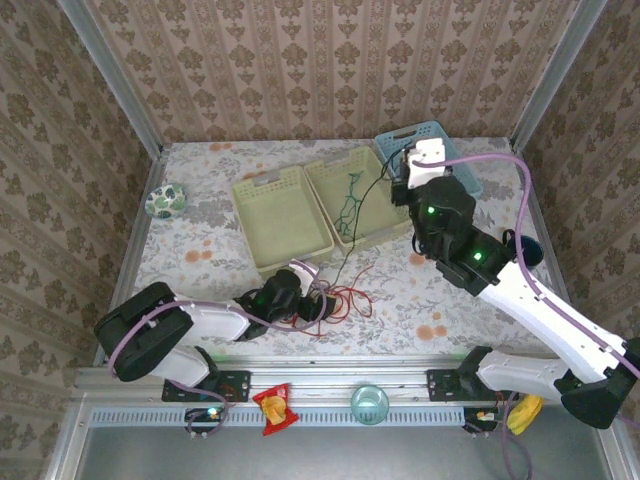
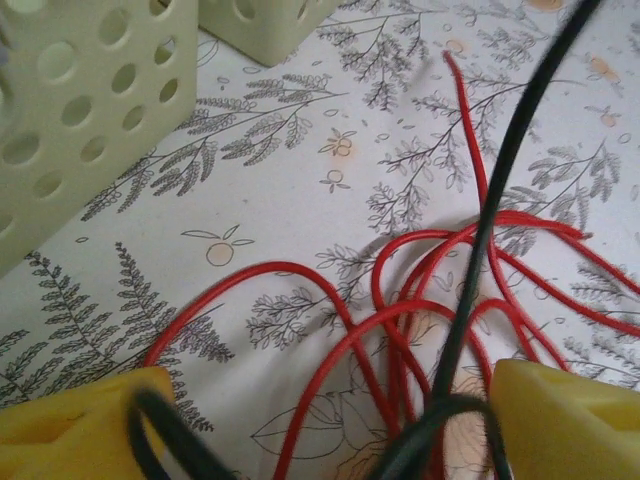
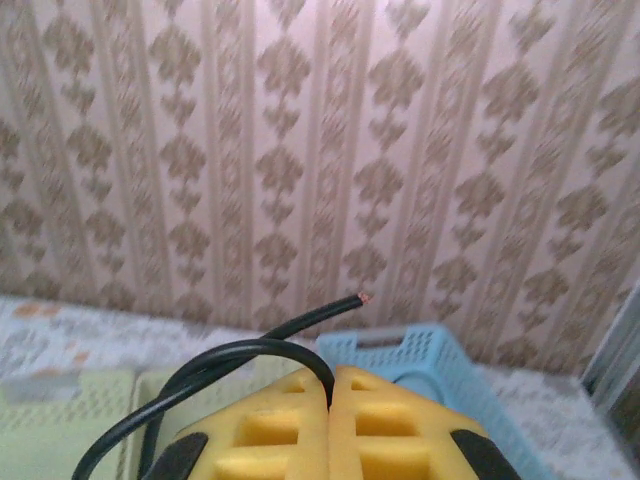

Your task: Untangle the cables

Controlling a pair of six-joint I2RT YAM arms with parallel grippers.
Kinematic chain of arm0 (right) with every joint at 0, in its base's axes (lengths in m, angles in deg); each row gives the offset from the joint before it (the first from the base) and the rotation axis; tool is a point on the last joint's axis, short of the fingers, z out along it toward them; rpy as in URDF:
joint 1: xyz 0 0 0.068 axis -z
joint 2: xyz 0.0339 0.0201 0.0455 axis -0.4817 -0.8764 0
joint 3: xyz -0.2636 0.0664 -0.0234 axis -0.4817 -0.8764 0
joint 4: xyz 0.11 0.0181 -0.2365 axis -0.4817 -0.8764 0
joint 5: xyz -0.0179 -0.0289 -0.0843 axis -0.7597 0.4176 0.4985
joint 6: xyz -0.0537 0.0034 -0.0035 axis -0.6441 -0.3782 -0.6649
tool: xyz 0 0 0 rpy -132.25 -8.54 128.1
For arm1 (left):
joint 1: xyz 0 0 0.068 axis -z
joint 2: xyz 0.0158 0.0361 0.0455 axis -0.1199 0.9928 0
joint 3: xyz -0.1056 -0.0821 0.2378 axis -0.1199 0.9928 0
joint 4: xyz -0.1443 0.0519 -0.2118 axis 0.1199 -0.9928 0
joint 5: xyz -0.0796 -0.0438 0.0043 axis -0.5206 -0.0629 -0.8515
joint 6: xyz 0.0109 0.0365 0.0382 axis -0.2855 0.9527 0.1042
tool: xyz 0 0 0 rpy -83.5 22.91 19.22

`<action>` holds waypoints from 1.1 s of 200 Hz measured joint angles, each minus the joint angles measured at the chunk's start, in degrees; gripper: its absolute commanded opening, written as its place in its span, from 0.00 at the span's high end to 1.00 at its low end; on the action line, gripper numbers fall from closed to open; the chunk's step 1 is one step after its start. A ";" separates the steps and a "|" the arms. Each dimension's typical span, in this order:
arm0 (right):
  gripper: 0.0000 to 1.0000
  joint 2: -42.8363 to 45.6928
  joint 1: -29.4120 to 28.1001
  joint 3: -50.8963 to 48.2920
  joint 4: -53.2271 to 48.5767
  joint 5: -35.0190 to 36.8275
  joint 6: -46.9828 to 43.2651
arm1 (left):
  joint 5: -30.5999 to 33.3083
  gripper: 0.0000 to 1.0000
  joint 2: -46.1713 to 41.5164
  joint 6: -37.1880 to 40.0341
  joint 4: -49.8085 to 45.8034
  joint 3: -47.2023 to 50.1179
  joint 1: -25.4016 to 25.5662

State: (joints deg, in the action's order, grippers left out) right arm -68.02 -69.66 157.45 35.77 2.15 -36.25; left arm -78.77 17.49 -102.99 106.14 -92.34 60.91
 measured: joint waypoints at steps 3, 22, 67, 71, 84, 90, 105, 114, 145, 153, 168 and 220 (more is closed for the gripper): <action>1.00 0.00 0.09 0.55 0.76 0.35 -0.59 | -0.07 0.04 -0.17 0.09 -0.07 0.00 0.00; 1.00 0.00 0.72 4.02 6.10 2.75 -4.98 | -0.50 0.00 -1.57 -0.13 -1.11 0.00 0.00; 1.00 -0.04 5.70 12.52 11.93 4.26 -7.23 | -0.35 0.02 -3.61 -0.37 -2.05 0.15 -0.11; 1.00 -0.04 6.27 13.20 11.98 4.24 -7.04 | -0.11 0.02 -3.74 -0.39 -2.05 0.26 -0.09; 1.00 -0.04 8.33 15.34 12.20 4.07 -5.81 | 0.48 0.02 -3.93 -0.42 -2.19 0.68 -0.09; 1.00 -0.09 9.22 16.33 12.15 3.98 -5.33 | 0.68 0.02 -3.93 -0.42 -2.27 0.83 -0.09; 1.00 -0.90 11.39 19.71 11.61 3.76 -3.61 | 1.27 0.03 -3.91 -0.42 -2.49 1.25 -0.11; 1.00 -1.86 12.55 22.38 10.80 3.65 -2.43 | 1.46 0.03 -3.91 -0.42 -2.49 1.36 -0.09; 1.00 -9.01 14.25 35.67 4.17 3.13 1.53 | 1.73 0.03 -3.89 -0.42 -2.45 1.38 -0.09; 1.00 -11.39 14.25 39.45 1.64 2.71 2.51 | 1.73 0.03 -3.82 -0.42 -2.45 1.38 -0.09; 1.00 -16.63 14.25 46.18 -3.72 1.90 4.26 | 1.70 0.03 -3.69 -0.42 -2.45 1.29 -0.09; 1.00 -37.31 13.97 68.48 -20.15 0.37 6.19 | 1.46 0.03 -2.40 -0.42 -2.45 0.24 -0.09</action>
State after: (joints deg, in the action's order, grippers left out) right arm -105.33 -55.69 225.93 15.62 2.52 -30.06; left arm -77.30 15.08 -103.40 103.69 -92.10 60.82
